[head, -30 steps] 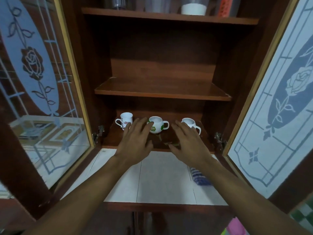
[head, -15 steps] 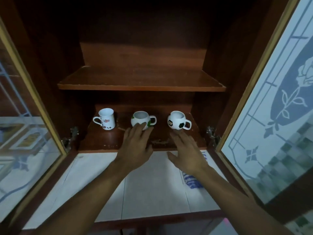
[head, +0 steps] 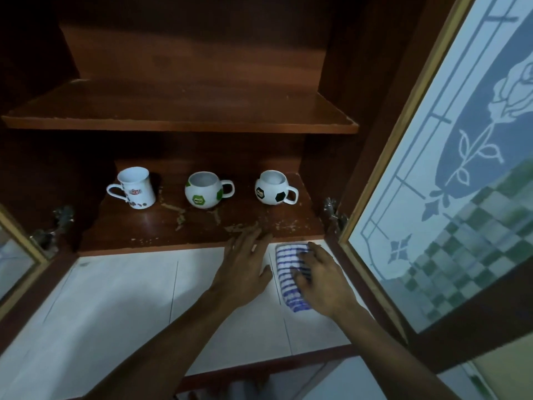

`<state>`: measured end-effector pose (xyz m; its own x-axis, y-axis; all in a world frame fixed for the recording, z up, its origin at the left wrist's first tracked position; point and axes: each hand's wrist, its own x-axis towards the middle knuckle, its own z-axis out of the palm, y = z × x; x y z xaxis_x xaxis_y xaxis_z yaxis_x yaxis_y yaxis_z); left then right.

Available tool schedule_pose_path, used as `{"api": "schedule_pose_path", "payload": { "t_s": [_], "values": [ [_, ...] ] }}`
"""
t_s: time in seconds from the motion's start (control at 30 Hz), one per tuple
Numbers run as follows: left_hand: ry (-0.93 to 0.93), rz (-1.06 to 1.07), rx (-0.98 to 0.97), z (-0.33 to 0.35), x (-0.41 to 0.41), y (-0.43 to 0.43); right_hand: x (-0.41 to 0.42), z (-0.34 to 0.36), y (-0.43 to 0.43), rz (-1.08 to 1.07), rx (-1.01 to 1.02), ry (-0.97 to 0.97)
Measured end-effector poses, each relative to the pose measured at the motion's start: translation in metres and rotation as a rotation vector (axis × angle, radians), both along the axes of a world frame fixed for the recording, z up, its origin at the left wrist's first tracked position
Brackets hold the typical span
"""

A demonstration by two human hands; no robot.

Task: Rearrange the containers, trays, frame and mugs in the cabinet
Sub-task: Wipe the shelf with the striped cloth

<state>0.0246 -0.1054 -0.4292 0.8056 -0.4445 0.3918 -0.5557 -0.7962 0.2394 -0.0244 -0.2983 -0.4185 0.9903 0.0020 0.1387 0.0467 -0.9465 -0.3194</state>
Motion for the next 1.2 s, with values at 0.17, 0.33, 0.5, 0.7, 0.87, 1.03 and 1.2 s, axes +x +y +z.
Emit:
{"api": "schedule_pose_path", "payload": {
  "t_s": [0.17, 0.33, 0.5, 0.7, 0.87, 1.03, 1.2],
  "values": [
    [0.024, 0.001, 0.018, -0.008, -0.003, -0.014, -0.002, -0.007, -0.005, -0.090, 0.064, 0.054],
    [-0.008, -0.007, 0.004, -0.011, -0.004, -0.016, 0.000, -0.010, -0.006, -0.205, 0.131, 0.109],
    [0.006, 0.008, -0.003, -0.008, -0.001, -0.015, 0.012, -0.008, -0.003, -0.296, 0.292, 0.201],
    [0.005, 0.013, 0.020, -0.004, 0.001, -0.010, 0.023, -0.002, 0.000, -0.399, 0.392, 0.308],
    [0.002, -0.017, 0.001, 0.001, 0.001, -0.007, 0.021, 0.006, 0.004, -0.379, 0.469, 0.284],
    [-0.065, -0.016, 0.005, 0.013, 0.004, 0.001, 0.012, 0.028, 0.010, -0.272, 0.541, 0.224],
    [-0.119, -0.025, -0.081, 0.040, 0.006, 0.016, 0.009, 0.063, 0.019, -0.207, 0.704, 0.253]
  ]
}}
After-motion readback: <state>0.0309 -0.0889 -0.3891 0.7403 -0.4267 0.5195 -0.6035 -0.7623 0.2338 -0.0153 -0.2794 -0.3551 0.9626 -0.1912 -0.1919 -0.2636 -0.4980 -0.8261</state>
